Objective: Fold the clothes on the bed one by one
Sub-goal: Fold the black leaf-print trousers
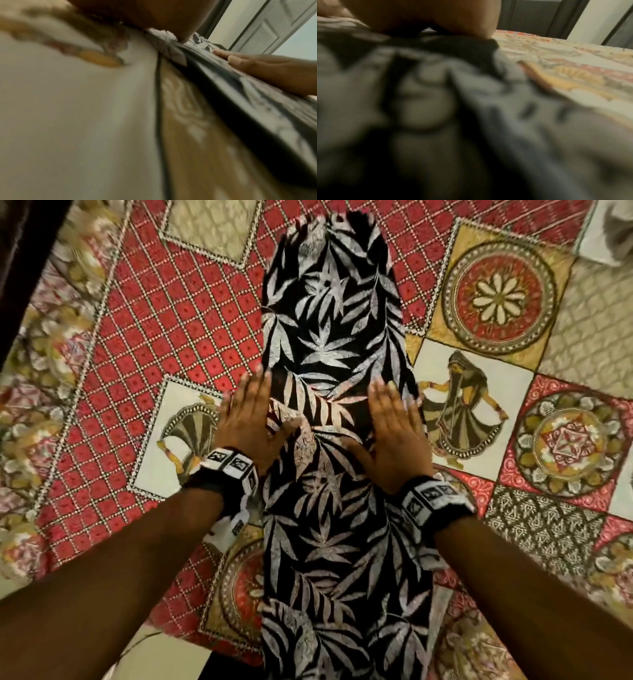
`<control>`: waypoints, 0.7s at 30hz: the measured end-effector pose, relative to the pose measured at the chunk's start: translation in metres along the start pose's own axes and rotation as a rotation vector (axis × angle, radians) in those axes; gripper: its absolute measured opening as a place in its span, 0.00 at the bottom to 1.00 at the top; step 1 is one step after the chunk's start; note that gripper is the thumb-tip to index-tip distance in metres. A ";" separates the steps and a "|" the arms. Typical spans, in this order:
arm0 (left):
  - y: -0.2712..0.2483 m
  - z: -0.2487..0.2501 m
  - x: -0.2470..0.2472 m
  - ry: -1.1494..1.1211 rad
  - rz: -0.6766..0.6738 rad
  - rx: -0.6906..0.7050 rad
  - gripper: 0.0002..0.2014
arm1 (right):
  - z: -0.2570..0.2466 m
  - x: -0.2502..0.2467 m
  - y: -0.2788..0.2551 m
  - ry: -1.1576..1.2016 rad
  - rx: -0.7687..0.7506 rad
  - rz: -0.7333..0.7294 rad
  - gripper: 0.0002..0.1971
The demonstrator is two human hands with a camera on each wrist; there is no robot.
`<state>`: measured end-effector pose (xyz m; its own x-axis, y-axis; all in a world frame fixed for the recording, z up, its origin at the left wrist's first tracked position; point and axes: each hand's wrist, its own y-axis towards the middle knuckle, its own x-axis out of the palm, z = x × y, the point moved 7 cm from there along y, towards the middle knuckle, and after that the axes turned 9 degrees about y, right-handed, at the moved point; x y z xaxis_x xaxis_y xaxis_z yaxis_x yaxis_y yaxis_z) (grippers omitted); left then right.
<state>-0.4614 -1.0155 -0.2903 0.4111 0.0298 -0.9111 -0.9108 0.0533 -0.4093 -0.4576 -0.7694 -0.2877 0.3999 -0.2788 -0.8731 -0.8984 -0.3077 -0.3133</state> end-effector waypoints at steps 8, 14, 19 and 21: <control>0.053 0.017 -0.062 -0.029 0.101 0.162 0.38 | -0.051 -0.061 0.071 0.105 0.020 0.170 0.40; 0.101 0.033 -0.047 0.105 -0.107 0.371 0.36 | -0.046 -0.039 0.130 -0.133 -0.212 -0.200 0.43; 0.119 0.004 -0.057 -0.001 -0.030 0.267 0.42 | 0.009 -0.067 0.131 -0.024 0.099 -0.026 0.50; 0.121 0.003 -0.074 -0.167 0.024 0.217 0.40 | 0.020 -0.076 0.131 0.101 0.208 0.024 0.50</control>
<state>-0.6021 -1.0083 -0.2728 0.4060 0.1967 -0.8925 -0.8988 0.2629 -0.3509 -0.6091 -0.7704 -0.2693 0.3843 -0.3763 -0.8430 -0.9219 -0.1082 -0.3719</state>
